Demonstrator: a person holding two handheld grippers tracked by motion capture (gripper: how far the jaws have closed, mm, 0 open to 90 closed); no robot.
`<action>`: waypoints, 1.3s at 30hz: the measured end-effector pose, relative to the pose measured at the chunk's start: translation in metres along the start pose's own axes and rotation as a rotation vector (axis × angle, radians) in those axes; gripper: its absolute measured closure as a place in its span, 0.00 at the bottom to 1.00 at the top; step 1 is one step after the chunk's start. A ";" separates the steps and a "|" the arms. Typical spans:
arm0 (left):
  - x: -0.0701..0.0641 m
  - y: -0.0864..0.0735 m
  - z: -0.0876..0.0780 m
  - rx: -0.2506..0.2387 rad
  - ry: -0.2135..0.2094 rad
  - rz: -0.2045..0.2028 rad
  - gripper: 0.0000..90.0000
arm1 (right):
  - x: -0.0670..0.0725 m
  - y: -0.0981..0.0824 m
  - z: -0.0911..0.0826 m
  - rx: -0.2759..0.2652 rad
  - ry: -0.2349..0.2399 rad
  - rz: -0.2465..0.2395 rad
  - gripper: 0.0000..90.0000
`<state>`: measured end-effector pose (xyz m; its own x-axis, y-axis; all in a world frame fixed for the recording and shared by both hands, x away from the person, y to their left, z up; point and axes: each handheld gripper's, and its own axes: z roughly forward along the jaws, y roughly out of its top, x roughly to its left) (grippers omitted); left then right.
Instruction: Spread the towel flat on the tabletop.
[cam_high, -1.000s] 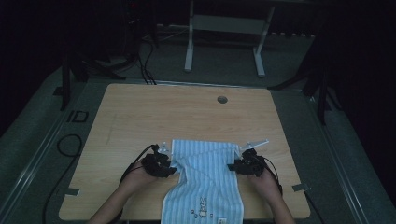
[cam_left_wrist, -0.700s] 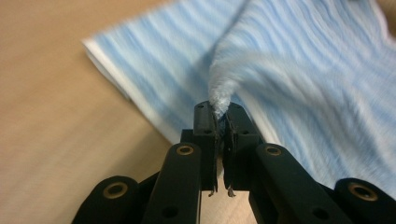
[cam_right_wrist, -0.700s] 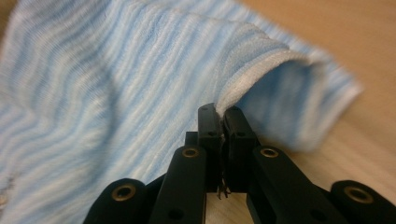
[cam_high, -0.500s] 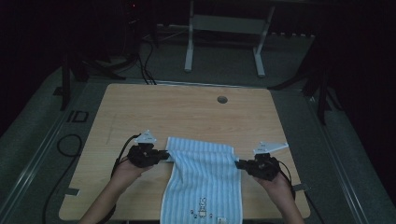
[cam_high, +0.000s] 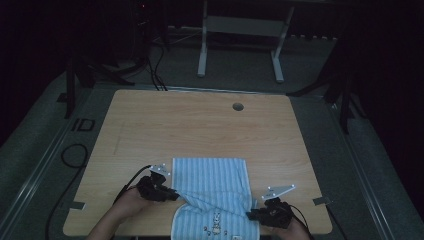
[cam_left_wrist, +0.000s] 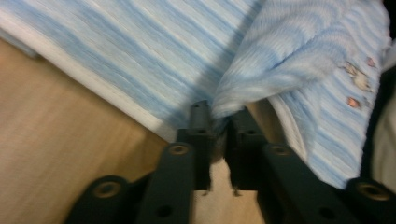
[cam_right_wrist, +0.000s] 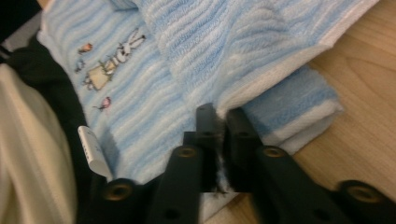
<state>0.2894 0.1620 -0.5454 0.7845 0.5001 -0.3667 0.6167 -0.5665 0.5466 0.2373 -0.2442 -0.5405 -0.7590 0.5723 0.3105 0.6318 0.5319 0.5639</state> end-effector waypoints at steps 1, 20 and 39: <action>0.000 0.000 -0.002 -0.002 0.007 0.003 0.84 | 0.000 0.001 -0.002 0.002 0.003 0.006 0.81; 0.023 0.042 -0.022 -0.121 0.179 -0.068 0.68 | -0.044 0.102 0.001 -0.115 -0.238 -0.040 0.80; 0.037 0.044 0.012 -0.089 0.302 -0.037 0.95 | -0.056 0.099 0.042 -0.024 -0.343 -0.085 0.92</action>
<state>0.3464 0.1479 -0.5444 0.6983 0.6989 -0.1550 0.6260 -0.4911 0.6058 0.3487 -0.1971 -0.5347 -0.7088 0.7053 -0.0112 0.5617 0.5739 0.5959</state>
